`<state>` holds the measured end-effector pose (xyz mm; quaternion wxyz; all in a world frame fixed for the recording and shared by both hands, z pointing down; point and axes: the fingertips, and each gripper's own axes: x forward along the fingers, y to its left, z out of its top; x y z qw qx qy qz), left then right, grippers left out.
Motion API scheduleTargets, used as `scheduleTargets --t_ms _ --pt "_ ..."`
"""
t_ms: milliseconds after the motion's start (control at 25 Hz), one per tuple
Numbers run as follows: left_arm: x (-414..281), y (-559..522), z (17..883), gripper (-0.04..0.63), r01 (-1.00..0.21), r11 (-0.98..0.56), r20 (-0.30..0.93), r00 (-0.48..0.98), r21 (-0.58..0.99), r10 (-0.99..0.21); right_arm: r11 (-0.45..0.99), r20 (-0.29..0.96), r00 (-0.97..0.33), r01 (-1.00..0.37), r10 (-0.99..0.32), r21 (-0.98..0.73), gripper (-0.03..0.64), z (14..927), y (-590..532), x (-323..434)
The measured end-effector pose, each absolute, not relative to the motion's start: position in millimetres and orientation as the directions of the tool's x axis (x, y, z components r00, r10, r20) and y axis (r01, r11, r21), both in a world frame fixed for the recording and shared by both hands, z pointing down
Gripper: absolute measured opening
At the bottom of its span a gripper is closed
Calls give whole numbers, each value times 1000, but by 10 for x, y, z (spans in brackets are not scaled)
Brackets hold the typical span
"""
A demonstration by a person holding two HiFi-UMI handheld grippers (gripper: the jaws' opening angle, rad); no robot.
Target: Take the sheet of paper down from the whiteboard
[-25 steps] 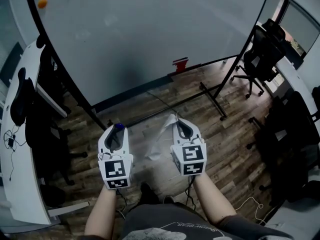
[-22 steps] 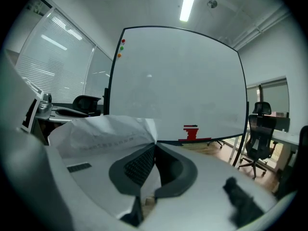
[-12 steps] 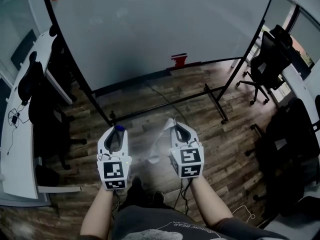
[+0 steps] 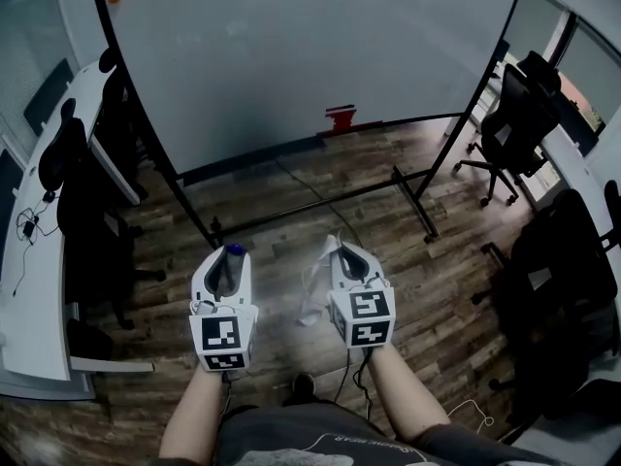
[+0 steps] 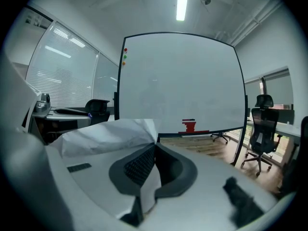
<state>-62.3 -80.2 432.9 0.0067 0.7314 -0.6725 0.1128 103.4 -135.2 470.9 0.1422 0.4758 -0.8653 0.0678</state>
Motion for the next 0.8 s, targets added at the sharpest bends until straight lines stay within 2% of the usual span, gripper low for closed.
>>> scheduleTargets --t_ms 360,800 --pt "-887 -503 4292 126 -974 -148 174 118 -173 -978 517 325 -478 -855 -816 40 23 4600 -1020 714" --pt "-1355 -56 4255 126 -969 -205 162 182 -141 -970 461 327 -415 -884 -849 76 21 4491 -464 283"
